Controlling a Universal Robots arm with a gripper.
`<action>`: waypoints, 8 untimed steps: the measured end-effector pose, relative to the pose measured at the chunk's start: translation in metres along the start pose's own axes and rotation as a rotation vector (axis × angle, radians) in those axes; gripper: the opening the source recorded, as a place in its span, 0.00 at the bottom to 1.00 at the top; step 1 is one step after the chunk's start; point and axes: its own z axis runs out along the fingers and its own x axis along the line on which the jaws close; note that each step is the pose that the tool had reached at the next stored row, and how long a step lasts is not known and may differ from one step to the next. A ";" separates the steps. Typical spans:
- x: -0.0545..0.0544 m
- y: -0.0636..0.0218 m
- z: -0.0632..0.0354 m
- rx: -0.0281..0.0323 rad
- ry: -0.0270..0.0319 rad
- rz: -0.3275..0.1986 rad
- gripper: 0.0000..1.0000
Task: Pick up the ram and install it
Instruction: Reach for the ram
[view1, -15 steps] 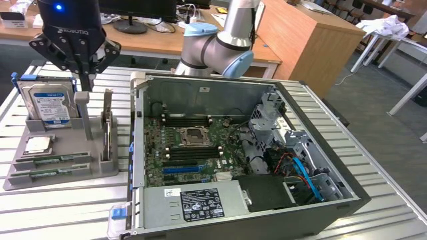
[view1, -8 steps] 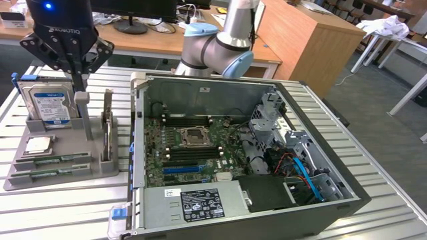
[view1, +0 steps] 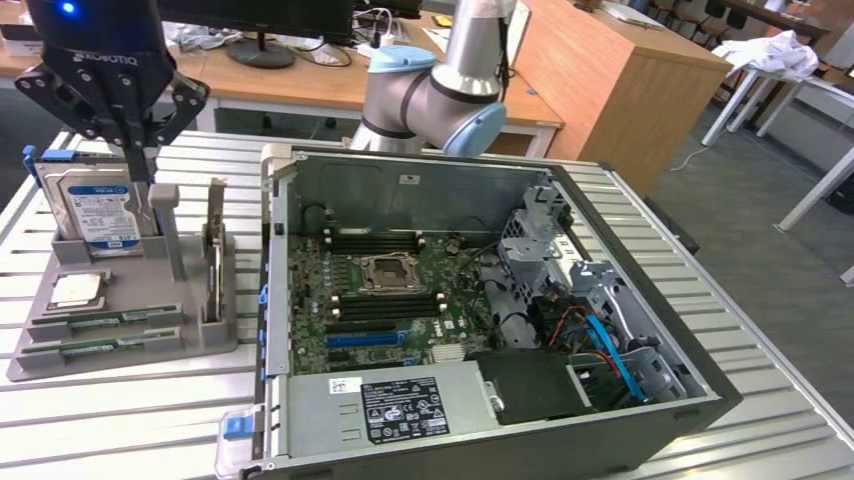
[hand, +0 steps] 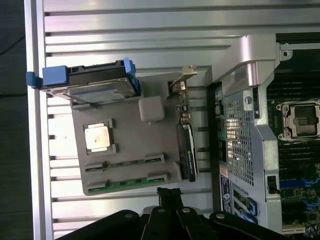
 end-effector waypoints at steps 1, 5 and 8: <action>0.002 -0.0002 -0.0001 0.0000 0.0000 0.000 0.10; 0.009 -0.0007 -0.0003 0.0000 0.0000 0.000 0.10; 0.015 -0.0011 -0.0004 0.0000 0.0000 0.000 0.10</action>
